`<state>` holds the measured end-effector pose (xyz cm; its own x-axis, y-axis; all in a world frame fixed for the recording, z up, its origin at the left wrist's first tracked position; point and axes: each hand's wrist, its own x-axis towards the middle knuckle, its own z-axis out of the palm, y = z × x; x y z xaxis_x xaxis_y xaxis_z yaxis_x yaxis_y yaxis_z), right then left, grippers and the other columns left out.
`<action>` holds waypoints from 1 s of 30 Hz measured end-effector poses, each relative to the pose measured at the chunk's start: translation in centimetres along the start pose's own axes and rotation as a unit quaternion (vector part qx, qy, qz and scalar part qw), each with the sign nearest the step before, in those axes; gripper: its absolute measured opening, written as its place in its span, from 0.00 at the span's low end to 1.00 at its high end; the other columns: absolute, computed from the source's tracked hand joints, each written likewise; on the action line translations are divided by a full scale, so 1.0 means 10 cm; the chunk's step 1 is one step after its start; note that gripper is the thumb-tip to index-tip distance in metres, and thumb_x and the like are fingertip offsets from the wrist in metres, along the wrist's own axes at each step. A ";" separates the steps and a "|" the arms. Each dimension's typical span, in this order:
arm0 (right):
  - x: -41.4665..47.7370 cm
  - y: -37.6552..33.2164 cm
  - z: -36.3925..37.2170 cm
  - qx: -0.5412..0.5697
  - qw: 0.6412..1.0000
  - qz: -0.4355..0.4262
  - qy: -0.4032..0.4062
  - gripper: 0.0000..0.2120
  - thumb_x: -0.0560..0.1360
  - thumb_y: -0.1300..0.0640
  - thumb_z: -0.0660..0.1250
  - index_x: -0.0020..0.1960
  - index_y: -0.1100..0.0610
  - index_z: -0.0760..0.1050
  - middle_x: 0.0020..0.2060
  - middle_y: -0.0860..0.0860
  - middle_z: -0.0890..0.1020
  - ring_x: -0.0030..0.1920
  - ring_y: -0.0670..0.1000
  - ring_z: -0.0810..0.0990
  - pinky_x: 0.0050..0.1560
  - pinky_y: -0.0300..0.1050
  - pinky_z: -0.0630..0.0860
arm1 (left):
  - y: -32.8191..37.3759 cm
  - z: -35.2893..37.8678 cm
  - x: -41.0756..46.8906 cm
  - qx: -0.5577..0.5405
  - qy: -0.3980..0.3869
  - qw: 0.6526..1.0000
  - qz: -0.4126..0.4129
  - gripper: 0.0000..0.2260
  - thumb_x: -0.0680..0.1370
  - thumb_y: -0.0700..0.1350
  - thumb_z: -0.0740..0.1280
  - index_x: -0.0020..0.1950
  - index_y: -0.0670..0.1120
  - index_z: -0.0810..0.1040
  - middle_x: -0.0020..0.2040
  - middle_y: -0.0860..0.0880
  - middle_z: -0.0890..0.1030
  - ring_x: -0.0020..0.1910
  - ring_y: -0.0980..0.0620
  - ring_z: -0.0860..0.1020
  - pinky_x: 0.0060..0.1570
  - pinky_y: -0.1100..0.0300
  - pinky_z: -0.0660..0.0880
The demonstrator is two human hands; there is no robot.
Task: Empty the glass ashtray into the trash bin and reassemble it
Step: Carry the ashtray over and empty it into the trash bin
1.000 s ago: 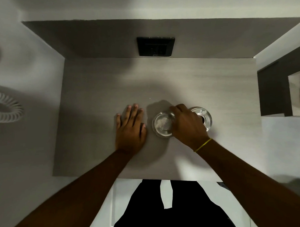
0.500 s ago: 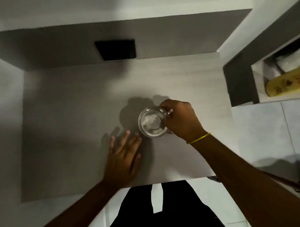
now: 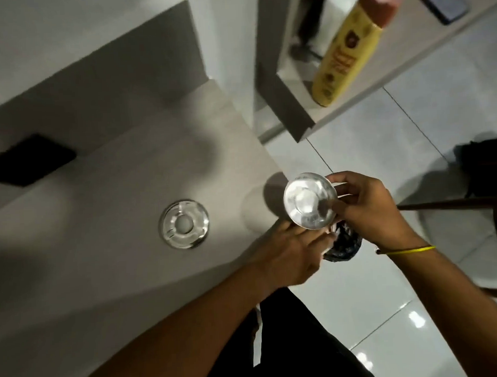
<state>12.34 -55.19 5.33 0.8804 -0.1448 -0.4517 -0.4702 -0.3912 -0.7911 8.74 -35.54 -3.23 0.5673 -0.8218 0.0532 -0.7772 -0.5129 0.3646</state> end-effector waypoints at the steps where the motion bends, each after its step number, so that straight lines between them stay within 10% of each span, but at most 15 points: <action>1: 0.00 0.15 -0.11 0.027 0.999 0.018 0.016 0.20 0.71 0.71 0.75 0.56 0.50 0.83 0.42 0.49 0.89 0.43 0.55 0.89 0.43 0.57 0.87 | -0.05 0.02 0.08 0.017 -0.017 0.999 0.021 0.22 0.86 0.53 0.58 0.81 0.50 0.72 0.80 0.48 0.76 0.78 0.44 0.74 0.79 0.40 0.67; 12: -0.02 1.77 -0.77 0.135 0.964 0.123 0.194 0.21 0.64 0.64 0.77 0.49 0.42 0.82 0.46 0.62 0.85 0.44 0.68 0.86 0.47 0.70 0.85 | -0.04 0.13 0.21 0.079 -0.112 0.990 0.034 0.26 0.85 0.58 0.62 0.83 0.52 0.70 0.87 0.51 0.65 0.88 0.48 0.59 0.84 0.33 0.59; 17: 0.11 2.26 -0.69 -0.059 0.963 0.063 0.256 0.27 0.70 0.66 0.73 0.65 0.49 0.71 0.41 0.56 0.84 0.41 0.64 0.84 0.50 0.60 0.82 | -0.03 0.15 0.23 0.080 -0.108 0.990 0.034 0.25 0.83 0.58 0.64 0.80 0.52 0.73 0.86 0.51 0.68 0.87 0.47 0.62 0.82 0.32 0.62; 22: 0.52 2.94 -0.42 -0.263 0.952 -0.014 0.159 0.41 0.72 0.59 0.74 0.80 0.48 0.59 0.53 0.63 0.80 0.45 0.70 0.83 0.44 0.60 0.81 | -0.02 0.18 0.20 0.099 -0.097 0.990 0.035 0.25 0.84 0.57 0.64 0.80 0.52 0.72 0.86 0.51 0.67 0.88 0.49 0.59 0.84 0.34 0.58; 30: 1.01 3.98 0.10 -0.568 0.812 -0.133 -0.024 0.50 0.72 0.60 0.73 0.82 0.41 0.47 0.54 0.62 0.76 0.39 0.64 0.81 0.28 0.53 0.78 | -0.03 0.22 0.19 0.090 -0.079 0.992 0.031 0.23 0.82 0.56 0.66 0.77 0.50 0.77 0.84 0.49 0.71 0.87 0.47 0.63 0.83 0.33 0.58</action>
<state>2.51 -71.31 -31.14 0.9254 0.1060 -0.3640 0.1200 -0.9927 0.0158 9.48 -37.53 -5.30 0.4774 -0.8749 -0.0812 -0.8538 -0.4837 0.1924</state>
